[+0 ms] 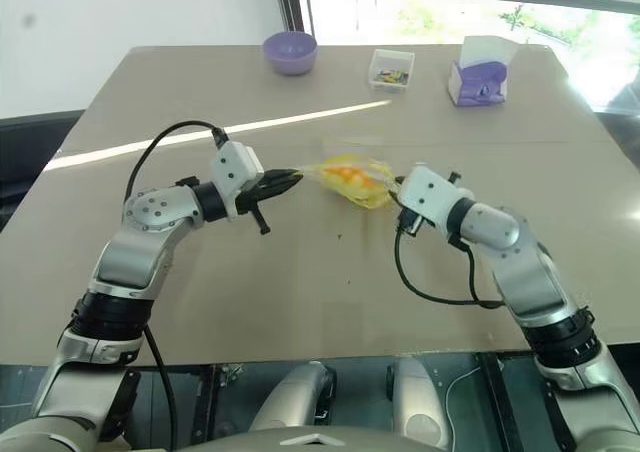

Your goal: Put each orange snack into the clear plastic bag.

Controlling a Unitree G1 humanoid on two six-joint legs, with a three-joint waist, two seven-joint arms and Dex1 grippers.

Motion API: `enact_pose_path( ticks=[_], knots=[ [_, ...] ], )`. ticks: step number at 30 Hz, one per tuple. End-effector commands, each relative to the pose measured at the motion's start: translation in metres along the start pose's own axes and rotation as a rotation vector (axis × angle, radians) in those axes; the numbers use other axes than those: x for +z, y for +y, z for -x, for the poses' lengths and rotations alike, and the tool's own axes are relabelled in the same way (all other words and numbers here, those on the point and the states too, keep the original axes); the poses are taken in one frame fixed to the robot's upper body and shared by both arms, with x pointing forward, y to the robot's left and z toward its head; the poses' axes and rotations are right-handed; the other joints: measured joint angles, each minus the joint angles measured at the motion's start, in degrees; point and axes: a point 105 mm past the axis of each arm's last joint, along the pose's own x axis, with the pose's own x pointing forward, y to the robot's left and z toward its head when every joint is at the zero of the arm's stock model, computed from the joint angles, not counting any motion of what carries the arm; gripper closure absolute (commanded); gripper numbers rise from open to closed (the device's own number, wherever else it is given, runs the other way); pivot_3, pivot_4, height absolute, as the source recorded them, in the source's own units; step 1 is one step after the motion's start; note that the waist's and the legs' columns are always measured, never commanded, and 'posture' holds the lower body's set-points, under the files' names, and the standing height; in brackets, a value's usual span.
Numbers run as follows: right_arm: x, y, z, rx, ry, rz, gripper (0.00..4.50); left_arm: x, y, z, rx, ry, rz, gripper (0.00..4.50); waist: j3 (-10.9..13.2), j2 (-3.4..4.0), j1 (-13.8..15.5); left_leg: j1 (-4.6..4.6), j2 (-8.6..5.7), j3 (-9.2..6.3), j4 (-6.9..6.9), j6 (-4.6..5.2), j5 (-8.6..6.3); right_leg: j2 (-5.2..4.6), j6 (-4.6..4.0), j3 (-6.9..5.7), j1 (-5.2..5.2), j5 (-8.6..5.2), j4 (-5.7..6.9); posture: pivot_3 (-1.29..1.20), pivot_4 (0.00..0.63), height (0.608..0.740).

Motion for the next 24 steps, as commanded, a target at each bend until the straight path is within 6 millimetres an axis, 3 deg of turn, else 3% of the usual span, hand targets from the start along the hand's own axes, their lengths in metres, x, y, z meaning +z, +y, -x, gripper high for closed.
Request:
enact_pose_path(
  ticks=[1,8,23,24],
  knots=[
    [0.001,-0.016,0.015,-0.061,-0.011,0.071,2.46,0.011,0.007,0.005,0.017,-0.037,-0.020,4.50,0.00,0.00,0.19,0.00,0.00,0.00,0.00,0.00,0.00,0.00,0.00,0.00,0.00,0.00,0.00,0.00,0.150,0.740],
    [-0.010,-0.010,0.019,-0.029,0.015,0.131,2.46,0.012,0.007,0.006,0.005,-0.035,-0.029,4.50,0.00,0.00,0.28,0.01,0.02,0.03,0.00,-0.01,0.00,0.02,0.00,0.01,0.00,0.00,0.01,0.00,0.150,0.740],
    [-0.005,0.000,-0.002,-0.002,-0.043,0.088,2.46,0.013,0.004,0.005,0.000,-0.037,-0.037,4.50,0.00,0.00,0.65,0.01,0.02,0.03,0.01,-0.01,0.00,0.03,0.00,0.00,0.00,0.00,0.00,0.00,0.150,0.740],
    [-0.004,-0.002,-0.003,-0.008,-0.049,0.080,2.70,0.013,0.004,0.005,0.000,-0.037,-0.037,4.50,0.00,0.00,0.67,0.01,0.02,0.03,0.01,-0.01,0.01,0.03,0.00,0.01,0.00,0.00,0.00,0.00,0.150,0.740]
  ],
)
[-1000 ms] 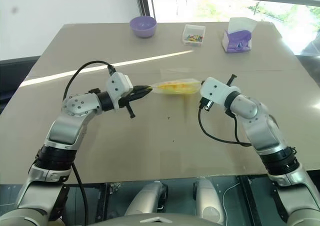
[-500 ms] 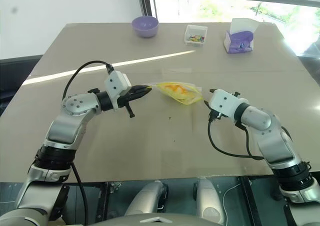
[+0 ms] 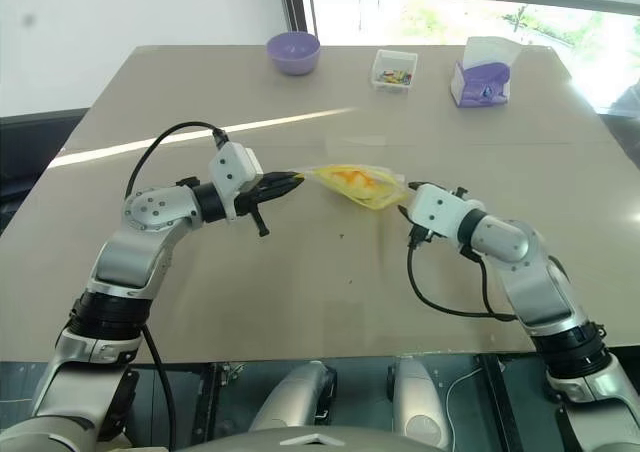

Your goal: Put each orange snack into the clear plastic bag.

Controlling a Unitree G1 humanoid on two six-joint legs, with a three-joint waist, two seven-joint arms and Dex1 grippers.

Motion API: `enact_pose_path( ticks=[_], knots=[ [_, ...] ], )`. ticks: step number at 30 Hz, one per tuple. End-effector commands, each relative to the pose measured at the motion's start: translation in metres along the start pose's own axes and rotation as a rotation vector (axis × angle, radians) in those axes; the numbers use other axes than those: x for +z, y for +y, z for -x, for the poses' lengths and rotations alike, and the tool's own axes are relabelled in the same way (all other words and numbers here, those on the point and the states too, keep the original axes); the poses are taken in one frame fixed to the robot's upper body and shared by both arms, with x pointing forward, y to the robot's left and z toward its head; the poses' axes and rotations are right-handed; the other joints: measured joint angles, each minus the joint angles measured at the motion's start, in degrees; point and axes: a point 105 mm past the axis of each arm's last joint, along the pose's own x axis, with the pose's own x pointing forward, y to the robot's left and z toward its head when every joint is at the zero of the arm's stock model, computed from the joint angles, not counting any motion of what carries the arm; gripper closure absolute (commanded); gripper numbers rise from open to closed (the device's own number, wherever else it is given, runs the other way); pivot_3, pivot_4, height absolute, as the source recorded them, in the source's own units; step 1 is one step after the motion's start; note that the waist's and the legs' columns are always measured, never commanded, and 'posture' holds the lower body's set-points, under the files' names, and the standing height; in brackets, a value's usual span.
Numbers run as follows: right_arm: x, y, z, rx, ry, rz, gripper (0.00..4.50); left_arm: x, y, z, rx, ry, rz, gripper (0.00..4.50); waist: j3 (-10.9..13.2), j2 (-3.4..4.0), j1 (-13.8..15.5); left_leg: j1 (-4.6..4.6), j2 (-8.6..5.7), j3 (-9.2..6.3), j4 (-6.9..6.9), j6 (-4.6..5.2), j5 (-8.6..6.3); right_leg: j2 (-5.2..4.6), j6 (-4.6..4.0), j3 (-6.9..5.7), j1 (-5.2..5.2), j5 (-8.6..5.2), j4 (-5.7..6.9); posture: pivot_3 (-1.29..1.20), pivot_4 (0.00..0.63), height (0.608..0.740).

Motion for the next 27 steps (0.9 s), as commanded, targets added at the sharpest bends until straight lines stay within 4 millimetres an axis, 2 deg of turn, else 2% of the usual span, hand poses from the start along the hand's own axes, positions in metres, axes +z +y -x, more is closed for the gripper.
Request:
enact_pose_path(
  ticks=[1,2,3,4,5,12,15,18,20,22,23,25,27],
  knots=[
    [0.010,-0.011,-0.003,-0.036,-0.041,0.016,3.01,0.013,0.006,0.004,0.027,-0.038,-0.039,4.50,0.00,0.00,0.06,0.00,0.00,0.00,0.00,0.00,0.00,0.00,0.00,0.00,0.00,0.00,0.00,0.00,0.150,0.740],
    [0.011,-0.011,-0.003,-0.034,-0.043,0.018,3.22,0.013,0.006,0.005,0.028,-0.037,-0.039,4.50,0.00,0.00,0.08,0.00,0.00,-0.01,0.00,0.00,0.00,0.00,0.00,-0.01,0.00,0.00,0.00,0.00,0.150,0.740],
    [0.011,-0.011,-0.004,-0.031,-0.045,0.019,3.80,0.013,0.006,0.005,0.029,-0.036,-0.039,4.50,0.00,0.00,0.10,0.00,0.00,-0.01,0.00,0.00,0.00,0.00,0.00,-0.01,0.00,0.00,0.00,0.00,0.150,0.740],
    [0.011,-0.010,-0.004,-0.029,-0.046,0.018,4.17,0.013,0.006,0.005,0.029,-0.036,-0.039,4.50,0.00,0.00,0.11,0.00,-0.01,-0.01,0.01,0.00,0.00,-0.01,0.00,-0.01,0.00,0.00,0.00,0.00,0.150,0.740],
    [0.011,-0.010,-0.004,-0.029,-0.046,0.016,4.36,0.013,0.005,0.005,0.029,-0.036,-0.039,4.50,0.00,0.00,0.11,0.00,-0.01,-0.02,0.01,0.00,0.00,0.00,0.00,-0.01,0.00,0.00,0.00,0.00,0.150,0.740],
    [0.012,-0.018,0.000,-0.047,-0.045,0.010,4.36,0.014,0.006,0.005,0.031,-0.037,-0.042,4.50,0.00,0.00,0.09,0.00,-0.01,-0.01,0.01,0.00,0.00,-0.01,0.00,-0.01,0.00,0.00,0.00,0.00,0.150,0.740],
    [0.008,-0.039,0.006,-0.089,-0.016,0.048,4.36,0.021,0.015,0.004,0.039,-0.047,-0.052,4.50,0.00,0.00,0.11,0.00,-0.01,-0.01,0.01,0.00,0.00,-0.01,0.00,0.00,0.00,0.00,0.00,0.00,0.150,0.740],
    [0.010,-0.077,0.013,-0.162,0.011,0.140,4.36,0.035,0.041,-0.002,0.100,-0.059,-0.106,4.50,0.02,0.00,0.15,-0.05,-0.03,-0.03,0.14,0.00,0.00,0.00,0.01,-0.05,0.01,0.00,0.03,0.00,0.150,0.740],
    [0.016,-0.103,0.018,-0.219,0.014,0.205,4.36,0.046,0.063,-0.005,0.168,-0.068,-0.133,4.50,0.02,0.00,0.15,-0.06,-0.04,-0.08,0.25,0.00,0.00,0.01,0.01,-0.12,0.05,0.01,0.05,0.00,0.150,0.740],
    [0.024,-0.126,0.024,-0.273,0.018,0.251,4.36,0.053,0.076,-0.007,0.195,-0.075,-0.142,4.50,0.02,-0.01,0.10,-0.06,-0.04,-0.08,0.26,0.01,-0.01,0.01,0.02,-0.13,0.09,0.01,0.03,0.00,0.150,0.740],
    [0.026,-0.128,0.026,-0.259,0.017,0.257,4.36,0.055,0.076,-0.008,0.183,-0.077,-0.150,4.50,0.02,-0.01,0.01,-0.11,-0.04,-0.07,0.26,0.01,0.00,0.00,0.02,-0.12,0.05,0.01,0.00,0.00,0.150,0.740],
    [0.030,-0.119,0.027,-0.174,0.000,0.246,4.36,0.060,0.074,-0.010,0.169,-0.100,-0.147,4.50,0.01,-0.01,-0.03,-0.17,-0.05,-0.04,0.22,0.02,-0.02,-0.01,0.02,-0.09,-0.01,0.01,-0.04,0.00,0.150,0.740],
    [0.034,-0.129,0.030,-0.226,-0.003,0.258,4.36,0.059,0.074,-0.011,0.179,-0.101,-0.137,4.50,0.02,-0.01,-0.12,-0.20,-0.03,-0.04,0.16,0.05,-0.03,-0.01,0.02,-0.08,-0.02,0.01,-0.12,0.00,0.150,0.740]
  ],
)
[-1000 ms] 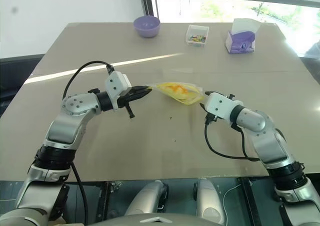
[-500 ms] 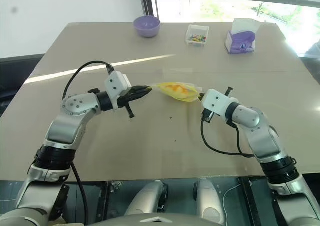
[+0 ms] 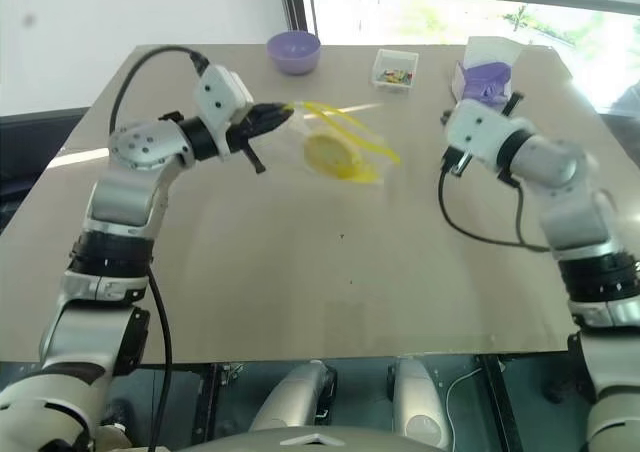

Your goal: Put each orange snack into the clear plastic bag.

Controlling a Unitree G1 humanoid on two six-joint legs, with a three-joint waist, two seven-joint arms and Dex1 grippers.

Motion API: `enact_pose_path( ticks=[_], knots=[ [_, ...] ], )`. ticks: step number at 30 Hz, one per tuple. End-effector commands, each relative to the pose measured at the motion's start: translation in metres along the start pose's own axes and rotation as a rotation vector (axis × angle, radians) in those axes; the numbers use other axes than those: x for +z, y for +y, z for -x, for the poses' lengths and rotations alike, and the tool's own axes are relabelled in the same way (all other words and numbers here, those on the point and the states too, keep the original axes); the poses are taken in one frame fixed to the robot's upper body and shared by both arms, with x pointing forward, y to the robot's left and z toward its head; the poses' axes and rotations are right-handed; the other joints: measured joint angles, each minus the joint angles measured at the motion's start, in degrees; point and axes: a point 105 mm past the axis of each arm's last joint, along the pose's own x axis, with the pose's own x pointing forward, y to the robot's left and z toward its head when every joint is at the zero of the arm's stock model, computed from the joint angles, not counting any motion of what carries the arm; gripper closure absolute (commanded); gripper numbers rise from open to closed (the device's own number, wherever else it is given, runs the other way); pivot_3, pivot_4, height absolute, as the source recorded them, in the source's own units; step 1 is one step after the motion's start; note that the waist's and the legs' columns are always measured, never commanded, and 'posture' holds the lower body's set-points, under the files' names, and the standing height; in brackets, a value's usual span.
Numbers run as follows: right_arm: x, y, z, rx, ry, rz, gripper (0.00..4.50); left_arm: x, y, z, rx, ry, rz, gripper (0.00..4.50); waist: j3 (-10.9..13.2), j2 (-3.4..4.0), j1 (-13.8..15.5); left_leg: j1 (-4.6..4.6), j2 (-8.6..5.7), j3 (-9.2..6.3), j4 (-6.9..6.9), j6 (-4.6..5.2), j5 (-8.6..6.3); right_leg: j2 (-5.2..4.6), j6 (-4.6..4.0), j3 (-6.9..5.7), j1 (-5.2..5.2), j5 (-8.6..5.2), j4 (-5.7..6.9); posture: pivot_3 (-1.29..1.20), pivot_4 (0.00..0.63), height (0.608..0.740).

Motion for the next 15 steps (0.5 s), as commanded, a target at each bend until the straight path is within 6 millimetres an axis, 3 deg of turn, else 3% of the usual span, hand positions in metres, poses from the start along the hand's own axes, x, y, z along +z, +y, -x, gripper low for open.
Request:
enact_pose_path(
  ticks=[1,5,8,12,15],
  knots=[
    [0.014,-0.012,0.005,-0.029,-0.050,0.025,4.36,0.007,0.000,0.000,0.006,-0.035,-0.003,4.50,0.01,0.00,-0.07,-0.03,0.00,0.02,0.00,0.01,0.00,-0.01,0.00,0.02,-0.03,0.00,0.01,0.00,0.150,0.740],
    [0.023,0.030,0.014,0.181,-0.104,-0.145,4.36,0.004,-0.012,0.000,-0.025,-0.036,0.016,4.50,0.01,0.00,0.11,-0.04,0.01,0.00,0.09,0.01,0.00,-0.01,0.00,0.01,-0.04,0.00,0.10,0.00,0.150,0.740],
    [0.042,0.060,0.020,0.264,-0.183,-0.296,3.50,0.001,-0.010,0.002,-0.013,-0.026,0.024,4.50,0.01,0.00,0.24,-0.08,0.03,-0.09,0.20,0.02,-0.01,0.00,0.00,-0.05,0.01,0.00,0.13,0.00,0.150,0.740],
    [0.050,0.094,0.008,0.247,-0.186,-0.417,1.63,0.001,-0.010,0.003,-0.014,-0.023,0.025,4.50,0.00,0.00,0.05,-0.06,0.01,-0.05,0.39,0.05,-0.03,0.00,0.08,0.01,0.04,0.06,0.21,0.00,0.150,0.740],
    [0.044,0.106,-0.005,0.218,-0.158,-0.453,1.63,0.001,-0.011,0.003,-0.020,-0.024,0.027,4.50,0.00,0.00,0.18,-0.02,0.02,-0.07,0.46,0.05,-0.03,0.02,0.09,-0.01,0.08,0.06,0.25,0.00,0.150,0.740]
  ],
)
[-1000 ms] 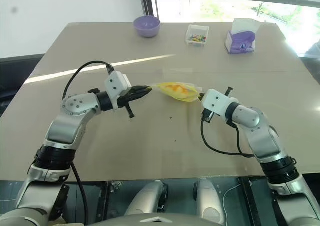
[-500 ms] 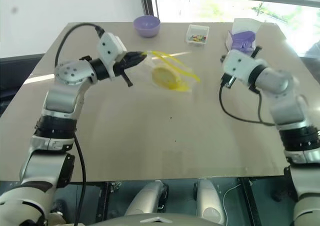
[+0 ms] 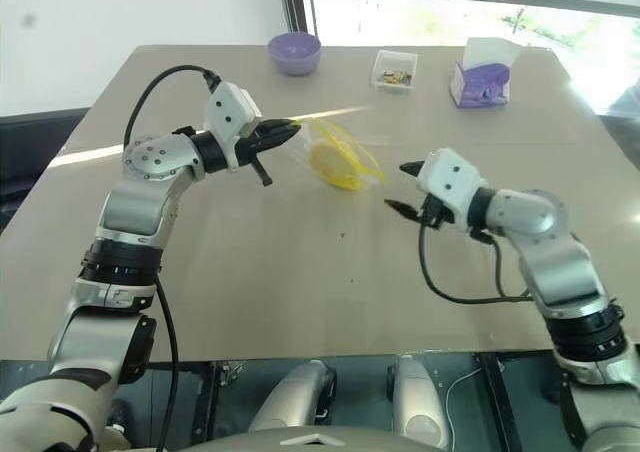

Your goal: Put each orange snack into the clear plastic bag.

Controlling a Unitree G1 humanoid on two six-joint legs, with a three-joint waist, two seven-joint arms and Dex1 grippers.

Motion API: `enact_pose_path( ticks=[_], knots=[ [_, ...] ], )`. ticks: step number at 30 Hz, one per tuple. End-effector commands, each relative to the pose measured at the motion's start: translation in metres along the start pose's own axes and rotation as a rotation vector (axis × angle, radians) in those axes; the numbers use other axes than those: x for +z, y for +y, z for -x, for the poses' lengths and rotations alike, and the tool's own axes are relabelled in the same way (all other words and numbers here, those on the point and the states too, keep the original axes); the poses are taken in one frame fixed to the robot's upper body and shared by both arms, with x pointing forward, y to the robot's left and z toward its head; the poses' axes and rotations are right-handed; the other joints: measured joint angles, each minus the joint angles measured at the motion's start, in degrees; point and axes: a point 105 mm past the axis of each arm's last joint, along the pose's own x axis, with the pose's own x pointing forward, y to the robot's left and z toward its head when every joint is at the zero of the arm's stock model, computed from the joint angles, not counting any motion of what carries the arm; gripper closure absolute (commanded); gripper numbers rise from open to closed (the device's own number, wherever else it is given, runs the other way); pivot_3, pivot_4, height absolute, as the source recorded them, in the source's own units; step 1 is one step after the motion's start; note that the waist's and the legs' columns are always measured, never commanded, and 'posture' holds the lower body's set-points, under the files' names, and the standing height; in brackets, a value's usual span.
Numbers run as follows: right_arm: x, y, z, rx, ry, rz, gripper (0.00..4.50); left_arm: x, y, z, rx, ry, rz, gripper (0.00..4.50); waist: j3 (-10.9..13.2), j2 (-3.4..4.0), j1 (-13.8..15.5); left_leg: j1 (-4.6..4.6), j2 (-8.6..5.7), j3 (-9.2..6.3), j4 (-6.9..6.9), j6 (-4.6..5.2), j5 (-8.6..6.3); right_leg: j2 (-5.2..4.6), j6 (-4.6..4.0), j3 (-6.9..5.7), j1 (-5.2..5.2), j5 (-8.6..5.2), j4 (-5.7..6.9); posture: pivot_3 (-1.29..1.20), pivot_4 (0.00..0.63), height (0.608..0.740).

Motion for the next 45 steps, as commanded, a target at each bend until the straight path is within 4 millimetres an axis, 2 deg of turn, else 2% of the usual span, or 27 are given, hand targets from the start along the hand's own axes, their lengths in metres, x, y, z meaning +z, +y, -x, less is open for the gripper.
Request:
enact_pose_path(
  ticks=[1,8,16,20,22,23,24,25,30,31,34,36,38,42,45],
  knots=[
    [-0.009,-0.002,-0.014,-0.078,0.005,-0.035,1.63,0.018,0.005,0.005,0.014,-0.052,-0.041,4.50,0.00,0.00,0.13,-0.01,-0.02,-0.02,0.03,0.00,0.00,0.00,0.00,-0.02,0.00,0.00,0.02,0.00,0.150,0.740],
    [-0.032,-0.018,-0.041,-0.152,0.020,-0.105,1.63,0.017,0.002,0.005,0.005,-0.053,-0.038,4.50,0.00,0.01,-0.08,-0.01,-0.07,-0.01,0.03,-0.01,0.00,-0.02,0.01,0.01,-0.03,0.01,0.02,0.00,0.150,0.740],
    [-0.025,-0.024,-0.048,-0.138,-0.031,-0.138,1.63,0.016,0.001,0.009,0.011,-0.047,-0.035,4.50,0.01,0.01,-0.07,-0.03,-0.07,0.00,-0.02,0.00,0.00,-0.02,0.01,0.03,-0.05,0.01,0.00,0.00,0.150,0.740],
    [-0.022,-0.028,-0.053,-0.142,-0.053,-0.145,2.52,0.016,0.000,0.010,0.014,-0.046,-0.031,4.50,0.01,0.01,-0.13,-0.02,-0.06,-0.01,-0.02,0.00,0.00,-0.01,0.01,0.01,-0.04,0.01,0.00,0.00,0.150,0.740],
    [-0.021,-0.029,-0.055,-0.139,-0.059,-0.146,3.68,0.016,-0.001,0.011,0.014,-0.046,-0.028,4.50,0.01,0.02,-0.16,-0.02,-0.06,0.00,-0.02,0.00,0.00,-0.01,0.01,0.03,-0.05,0.01,0.00,0.00,0.150,0.740],
    [-0.021,-0.029,-0.055,-0.135,-0.056,-0.145,4.06,0.016,-0.001,0.011,0.013,-0.046,-0.027,4.50,0.01,0.02,-0.14,-0.02,-0.06,-0.01,-0.03,0.00,0.00,-0.01,0.01,0.02,-0.05,0.01,0.00,0.00,0.150,0.740],
    [-0.024,-0.028,-0.057,-0.127,-0.047,-0.139,4.06,0.017,-0.001,0.011,0.013,-0.047,-0.025,4.50,0.01,0.02,-0.14,-0.02,-0.06,-0.01,-0.03,0.00,0.00,-0.01,0.01,0.02,-0.05,0.01,0.00,0.00,0.150,0.740],
    [-0.026,-0.027,-0.058,-0.122,-0.041,-0.135,4.30,0.017,-0.002,0.011,0.013,-0.048,-0.024,4.50,0.01,0.02,-0.14,-0.02,-0.06,0.00,-0.03,0.00,0.00,-0.01,0.01,0.03,-0.05,0.01,0.00,0.00,0.150,0.740],
    [-0.028,-0.035,-0.059,-0.150,-0.042,-0.130,4.30,0.016,-0.003,0.012,0.011,-0.047,-0.018,4.50,0.01,0.02,-0.20,-0.02,-0.06,0.00,-0.03,0.00,0.00,-0.01,0.01,0.02,-0.05,0.01,0.00,0.00,0.150,0.740],
    [-0.028,-0.041,-0.057,-0.170,-0.032,-0.104,4.30,0.015,-0.003,0.012,0.011,-0.045,-0.016,4.50,0.01,0.02,-0.22,-0.02,-0.06,0.00,-0.03,0.00,0.00,-0.01,0.01,0.03,-0.05,0.01,0.00,0.00,0.150,0.740],
    [-0.021,-0.080,-0.040,-0.277,0.018,0.079,4.30,0.013,0.005,0.007,0.045,-0.036,-0.037,4.50,0.06,0.10,-0.20,-0.02,-0.08,0.01,-0.03,0.00,0.00,-0.02,0.01,0.04,-0.06,0.01,0.00,0.00,0.150,0.740],
    [-0.003,-0.117,-0.020,-0.387,0.057,0.264,4.30,0.017,0.023,0.003,0.110,-0.043,-0.036,4.50,0.08,0.10,0.15,-0.03,-0.10,0.02,-0.02,0.00,0.00,-0.05,0.01,0.04,-0.07,0.01,0.01,0.00,0.150,0.740],
    [0.015,-0.138,-0.004,-0.449,0.067,0.386,4.30,0.021,0.029,0.000,0.120,-0.051,-0.033,4.50,0.10,0.12,0.16,-0.06,-0.11,-0.04,-0.02,-0.01,0.00,-0.05,0.01,-0.03,-0.07,0.01,0.00,0.00,0.150,0.740],
    [0.032,-0.147,0.011,-0.456,0.085,0.528,4.30,0.021,0.027,-0.008,0.129,-0.072,-0.038,4.50,0.08,0.11,-0.16,-0.08,-0.11,0.02,-0.17,0.00,0.00,-0.07,0.02,0.01,-0.09,0.01,-0.19,0.00,0.150,0.740],
    [0.028,-0.134,0.013,-0.416,0.063,0.462,4.30,0.020,0.014,-0.014,0.091,-0.097,-0.007,4.50,0.08,0.10,-0.31,-0.10,-0.10,0.06,-0.19,0.01,-0.01,-0.07,0.02,0.06,-0.12,0.01,-0.17,0.00,0.150,0.740]
  ],
)
